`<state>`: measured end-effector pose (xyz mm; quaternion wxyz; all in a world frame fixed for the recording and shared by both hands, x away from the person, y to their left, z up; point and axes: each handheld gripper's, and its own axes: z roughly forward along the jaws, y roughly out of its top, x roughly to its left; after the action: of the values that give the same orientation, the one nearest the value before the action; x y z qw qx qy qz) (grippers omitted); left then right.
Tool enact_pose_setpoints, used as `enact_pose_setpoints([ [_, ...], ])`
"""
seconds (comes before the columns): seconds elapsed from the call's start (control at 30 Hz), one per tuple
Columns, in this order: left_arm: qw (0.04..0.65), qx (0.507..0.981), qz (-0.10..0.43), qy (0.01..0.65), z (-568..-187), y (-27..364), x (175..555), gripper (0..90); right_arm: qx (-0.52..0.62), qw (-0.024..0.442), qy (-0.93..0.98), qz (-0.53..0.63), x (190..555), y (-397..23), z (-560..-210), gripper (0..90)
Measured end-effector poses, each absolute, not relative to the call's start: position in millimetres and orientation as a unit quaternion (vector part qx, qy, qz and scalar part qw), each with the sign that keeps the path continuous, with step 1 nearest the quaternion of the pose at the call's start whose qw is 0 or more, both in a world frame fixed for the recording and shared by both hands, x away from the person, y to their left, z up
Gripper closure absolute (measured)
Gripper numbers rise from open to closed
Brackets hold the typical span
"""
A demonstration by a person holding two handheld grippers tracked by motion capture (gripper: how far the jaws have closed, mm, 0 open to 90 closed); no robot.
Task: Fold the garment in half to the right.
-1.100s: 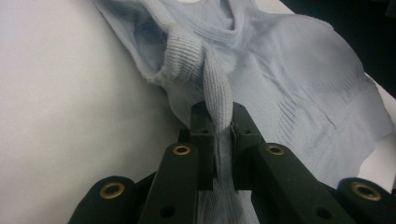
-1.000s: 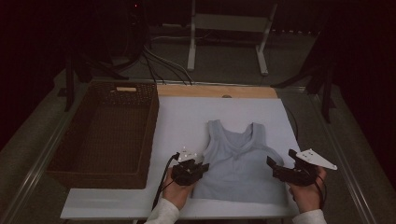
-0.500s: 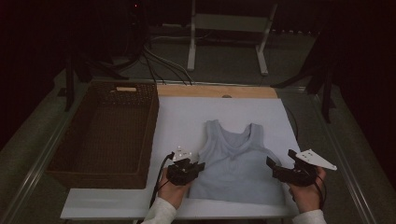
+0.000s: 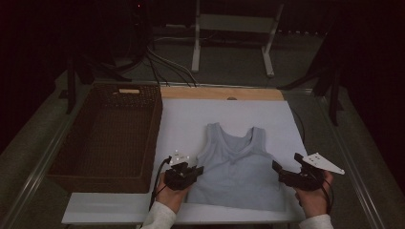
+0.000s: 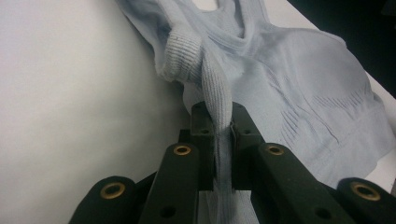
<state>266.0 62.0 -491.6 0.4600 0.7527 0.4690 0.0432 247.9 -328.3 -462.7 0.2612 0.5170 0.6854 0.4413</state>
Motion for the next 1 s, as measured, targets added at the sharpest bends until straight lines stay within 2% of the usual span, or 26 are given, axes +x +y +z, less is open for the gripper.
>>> enact_pose_setpoints([
  [1.0,0.451,0.749,0.06,0.482,-484.7,79.1,254.7,83.4,0.521,0.265,0.679,0.444,246.4,-330.9,-462.1,6.6],
])
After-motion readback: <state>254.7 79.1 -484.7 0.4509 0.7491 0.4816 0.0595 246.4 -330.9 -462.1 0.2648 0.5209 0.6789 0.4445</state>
